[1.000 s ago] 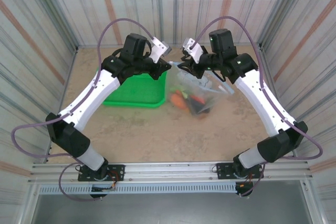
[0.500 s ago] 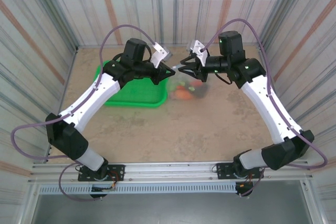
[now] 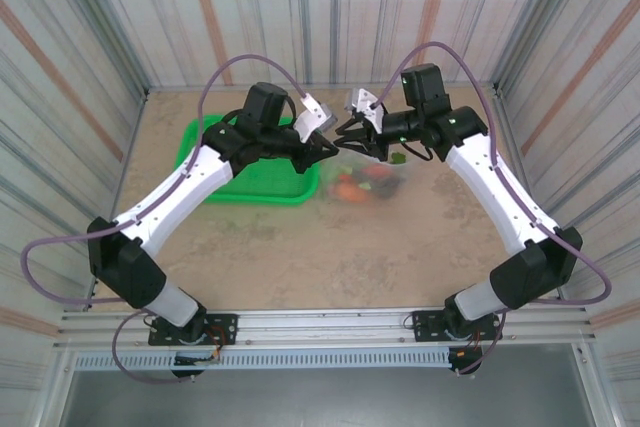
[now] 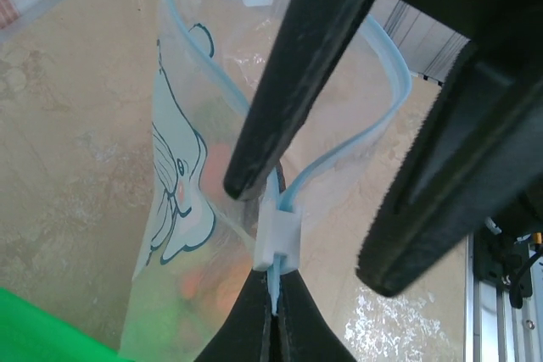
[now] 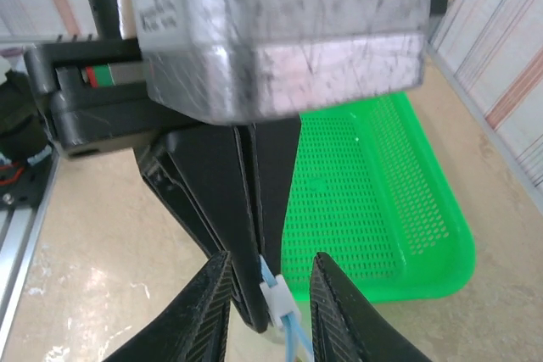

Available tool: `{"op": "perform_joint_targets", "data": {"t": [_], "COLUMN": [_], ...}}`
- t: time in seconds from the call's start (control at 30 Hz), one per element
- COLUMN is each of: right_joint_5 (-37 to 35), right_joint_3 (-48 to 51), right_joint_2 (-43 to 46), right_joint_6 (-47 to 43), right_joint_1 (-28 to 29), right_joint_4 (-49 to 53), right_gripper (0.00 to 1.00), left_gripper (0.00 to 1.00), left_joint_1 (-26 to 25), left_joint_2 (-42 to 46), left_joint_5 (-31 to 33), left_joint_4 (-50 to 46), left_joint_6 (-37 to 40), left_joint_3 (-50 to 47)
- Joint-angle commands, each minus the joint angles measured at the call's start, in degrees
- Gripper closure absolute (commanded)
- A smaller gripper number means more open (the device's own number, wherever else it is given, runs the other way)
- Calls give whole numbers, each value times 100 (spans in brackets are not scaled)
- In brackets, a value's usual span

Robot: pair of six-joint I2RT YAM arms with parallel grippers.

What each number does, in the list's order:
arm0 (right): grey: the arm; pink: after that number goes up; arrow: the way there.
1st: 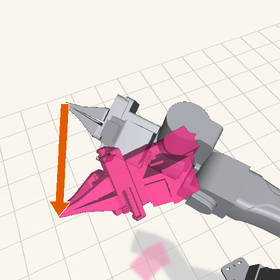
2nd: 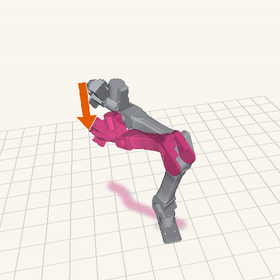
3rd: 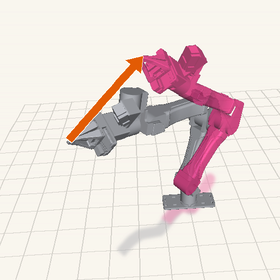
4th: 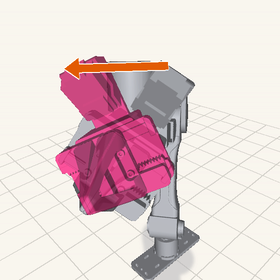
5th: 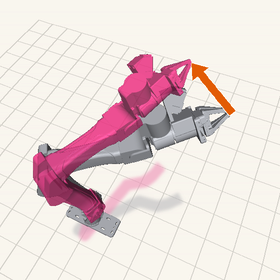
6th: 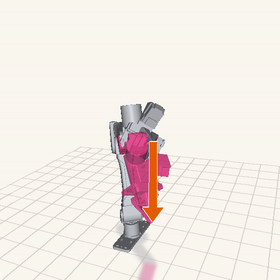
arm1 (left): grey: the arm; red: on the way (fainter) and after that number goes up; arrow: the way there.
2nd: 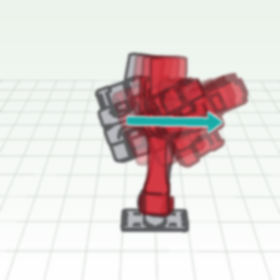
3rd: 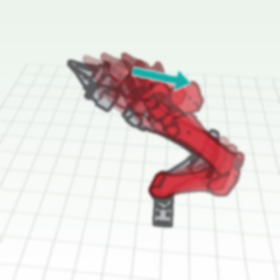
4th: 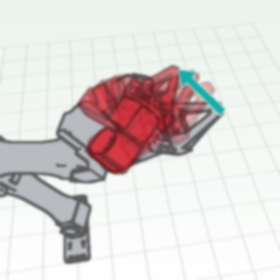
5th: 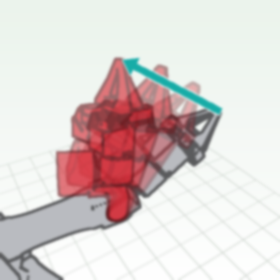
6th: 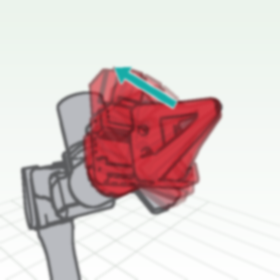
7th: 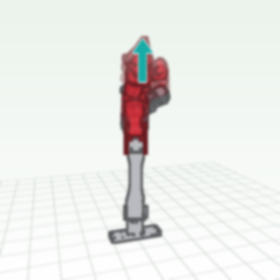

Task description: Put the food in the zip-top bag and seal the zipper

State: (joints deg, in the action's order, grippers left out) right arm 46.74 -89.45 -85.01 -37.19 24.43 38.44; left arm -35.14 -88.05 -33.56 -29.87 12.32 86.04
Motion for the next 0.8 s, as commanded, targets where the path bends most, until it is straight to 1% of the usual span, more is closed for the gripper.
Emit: {"op": "perform_joint_targets", "data": {"t": [0.0, 0.07, 0.23, 0.27, 0.3, 0.4, 0.5, 0.6, 0.77], "right_joint_5": [55, -12, -78, -77, -86, -222, -280, -372, -382], "right_joint_3": [-140, -44, 66, 70, 77, 129, 108, 141, 6], "right_joint_2": [-68, -60, -41, -31, -21, 18, 65, 111, -5], "right_joint_6": [-571, -728, -824, -817, -816, -855, -967, -1228, -1393], "right_joint_1": [100, 148, 168, 168, 176, 192, 208, 261, 449], "right_joint_4": [476, 555, 597, 593, 587, 517, 559, 682, 976], "right_gripper": [70, 71, 87, 89, 88, 77, 76, 68, 64], "left_gripper": [100, 100, 100, 100, 100, 100, 100, 100, 100], "left_joint_1": [-31, -28, -70, -89, -98, -149, -188, -195, -204], "left_joint_2": [310, 365, 496, 495, 507, 584, 713, 863, 1013], "left_joint_5": [34, -5, -100, -89, -72, -19, -20, -89, -72], "left_joint_4": [-167, -152, -87, -116, -129, -133, -135, -80, 110], "left_joint_6": [399, 500, 735, 782, 813, 897, 1022, 1147, 1133], "left_joint_3": [-84, -151, -321, -333, -341, -435, -557, -768, -1024]}}
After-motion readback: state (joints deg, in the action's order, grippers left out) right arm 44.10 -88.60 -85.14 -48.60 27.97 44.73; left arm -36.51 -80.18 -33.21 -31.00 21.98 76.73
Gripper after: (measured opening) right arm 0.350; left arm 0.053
